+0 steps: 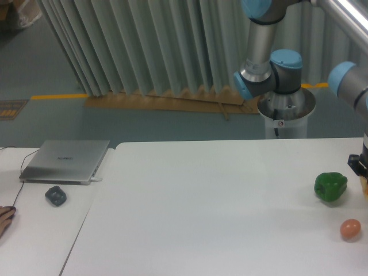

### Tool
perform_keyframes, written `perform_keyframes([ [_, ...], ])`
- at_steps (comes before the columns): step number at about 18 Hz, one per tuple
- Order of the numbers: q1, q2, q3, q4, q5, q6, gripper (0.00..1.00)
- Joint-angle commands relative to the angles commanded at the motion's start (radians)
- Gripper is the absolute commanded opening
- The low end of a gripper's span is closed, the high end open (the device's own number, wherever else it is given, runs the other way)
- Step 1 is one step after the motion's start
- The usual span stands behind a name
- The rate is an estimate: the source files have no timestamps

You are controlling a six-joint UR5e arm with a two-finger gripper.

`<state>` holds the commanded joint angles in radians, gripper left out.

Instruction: Place the bread in the basket

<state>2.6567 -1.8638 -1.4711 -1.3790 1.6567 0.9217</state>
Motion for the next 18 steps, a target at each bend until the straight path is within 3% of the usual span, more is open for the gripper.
perform_keyframes([
  [4,0.052,-0.012,0.044,0.015,0.000,0.062,0.33],
  [5,0.063,-0.023,0.051,0.052,0.000,0.063,0.33],
  [6,0.095,-0.026,0.049,0.093,-0.005,0.065,0.33],
  [18,0.190,-0.121,0.057,0.193,0.015,0.216,0.34],
])
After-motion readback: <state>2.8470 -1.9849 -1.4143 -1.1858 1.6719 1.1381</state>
